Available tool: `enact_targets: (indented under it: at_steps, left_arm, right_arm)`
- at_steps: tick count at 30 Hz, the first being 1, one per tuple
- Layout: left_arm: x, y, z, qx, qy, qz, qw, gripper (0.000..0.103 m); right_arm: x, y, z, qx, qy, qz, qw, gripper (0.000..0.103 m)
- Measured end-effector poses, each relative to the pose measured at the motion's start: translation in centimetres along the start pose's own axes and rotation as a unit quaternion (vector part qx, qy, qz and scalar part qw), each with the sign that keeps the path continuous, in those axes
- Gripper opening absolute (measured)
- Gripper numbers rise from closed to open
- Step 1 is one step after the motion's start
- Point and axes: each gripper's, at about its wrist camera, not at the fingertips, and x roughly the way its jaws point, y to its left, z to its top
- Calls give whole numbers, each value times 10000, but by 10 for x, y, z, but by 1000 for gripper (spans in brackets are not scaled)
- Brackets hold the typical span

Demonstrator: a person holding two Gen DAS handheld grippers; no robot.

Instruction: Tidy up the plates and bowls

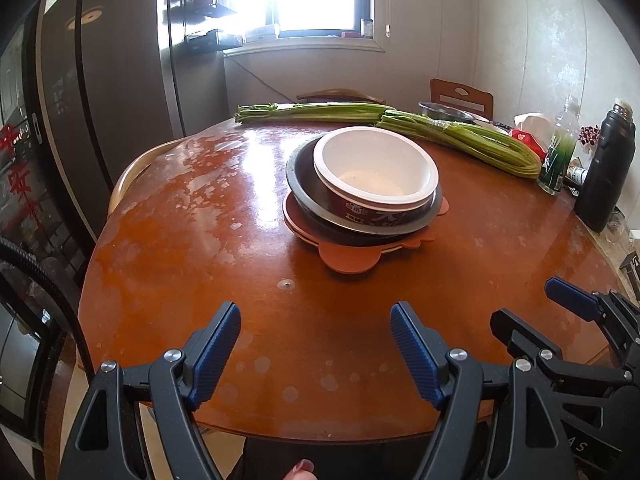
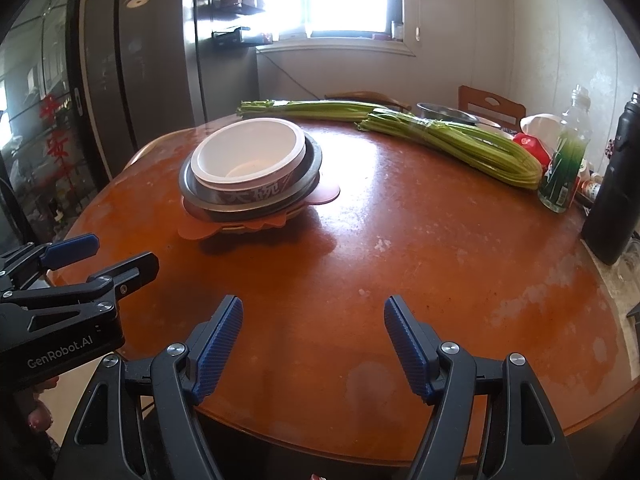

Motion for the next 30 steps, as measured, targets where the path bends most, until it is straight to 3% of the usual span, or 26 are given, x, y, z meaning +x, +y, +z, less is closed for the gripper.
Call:
enact_targets:
  at_steps: [30]
  left_arm:
    - [2, 9, 5, -41, 29, 131, 9999, 77]
  right_arm:
    - [-1, -3, 6, 21, 6, -81, 10000, 74]
